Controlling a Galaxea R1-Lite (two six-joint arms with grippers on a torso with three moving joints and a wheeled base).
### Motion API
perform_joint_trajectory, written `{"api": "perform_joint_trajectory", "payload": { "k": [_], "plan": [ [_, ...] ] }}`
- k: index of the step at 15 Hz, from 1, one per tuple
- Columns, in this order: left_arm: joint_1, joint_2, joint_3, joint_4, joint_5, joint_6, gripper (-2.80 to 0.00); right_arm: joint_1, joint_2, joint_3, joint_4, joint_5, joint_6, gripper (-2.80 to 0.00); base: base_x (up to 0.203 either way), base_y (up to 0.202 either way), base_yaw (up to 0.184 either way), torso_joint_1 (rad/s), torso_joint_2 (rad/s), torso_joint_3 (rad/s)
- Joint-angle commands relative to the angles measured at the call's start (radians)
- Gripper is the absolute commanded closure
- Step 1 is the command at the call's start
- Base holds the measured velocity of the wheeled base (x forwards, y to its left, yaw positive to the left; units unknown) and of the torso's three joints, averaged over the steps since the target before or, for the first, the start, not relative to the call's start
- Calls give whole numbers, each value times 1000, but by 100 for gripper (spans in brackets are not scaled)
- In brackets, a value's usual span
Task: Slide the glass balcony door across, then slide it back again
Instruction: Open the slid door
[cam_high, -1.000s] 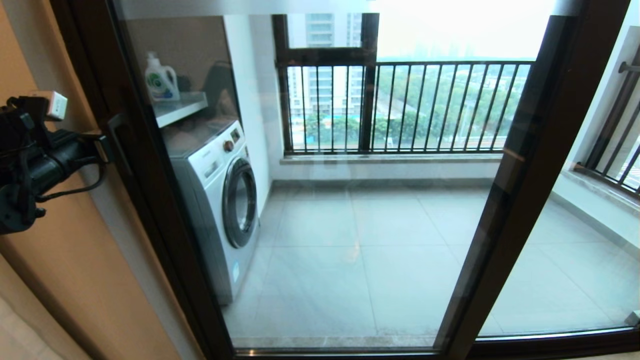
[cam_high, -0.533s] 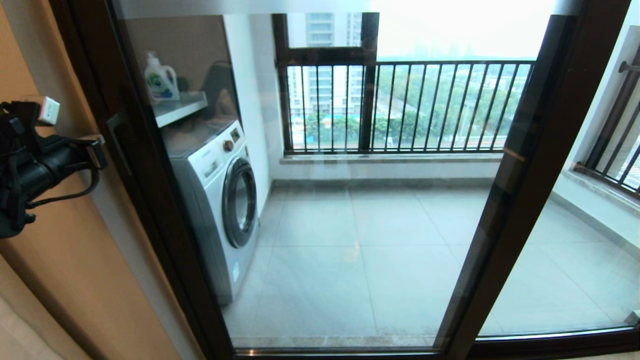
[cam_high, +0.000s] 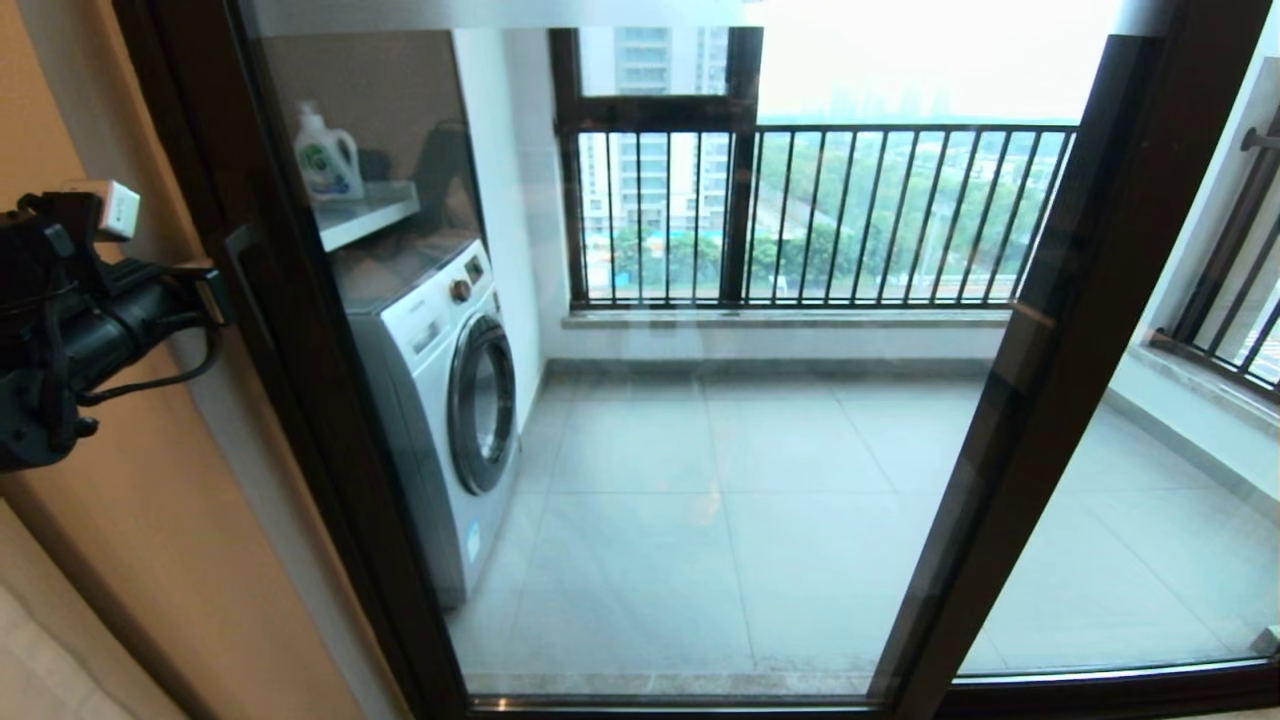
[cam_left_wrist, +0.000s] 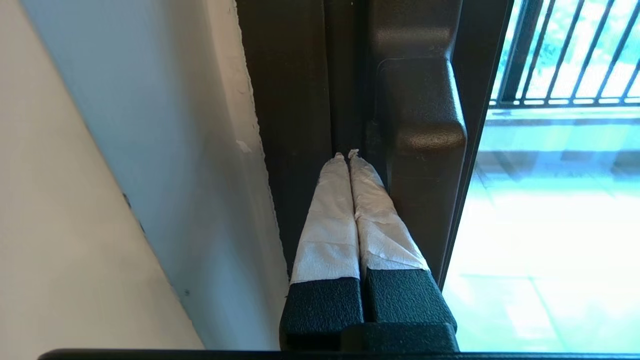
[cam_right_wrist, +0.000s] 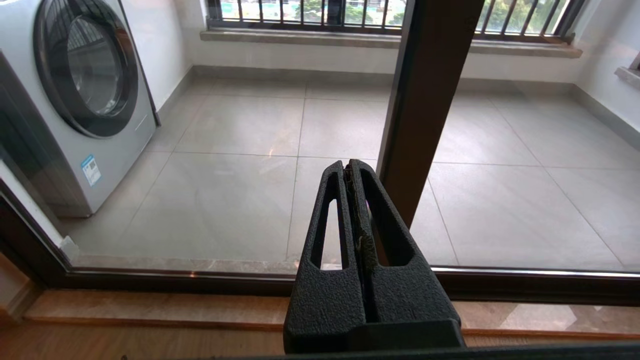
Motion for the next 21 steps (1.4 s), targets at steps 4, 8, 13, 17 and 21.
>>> {"api": "perform_joint_trajectory", "payload": {
  "k": [4,8,13,17,21],
  "plan": [
    [-97,-1,5,-6,17,3,0,0,1,0,1,1,-1,0,0,0,0,0,0,0],
    [-129,3,2,-6,32,3,0,0,1,0,1,1,-1,0,0,0,0,0,0,0],
    [-174,3,0,-7,40,4,0,0,1,0,0,1,-1,0,0,0,0,0,0,0],
    [-208,3,2,-7,40,4,0,0,1,0,1,1,-1,0,0,0,0,0,0,0],
    [-240,2,2,-7,40,4,0,0,1,0,0,1,-1,0,0,0,0,0,0,0]
  ]
}}
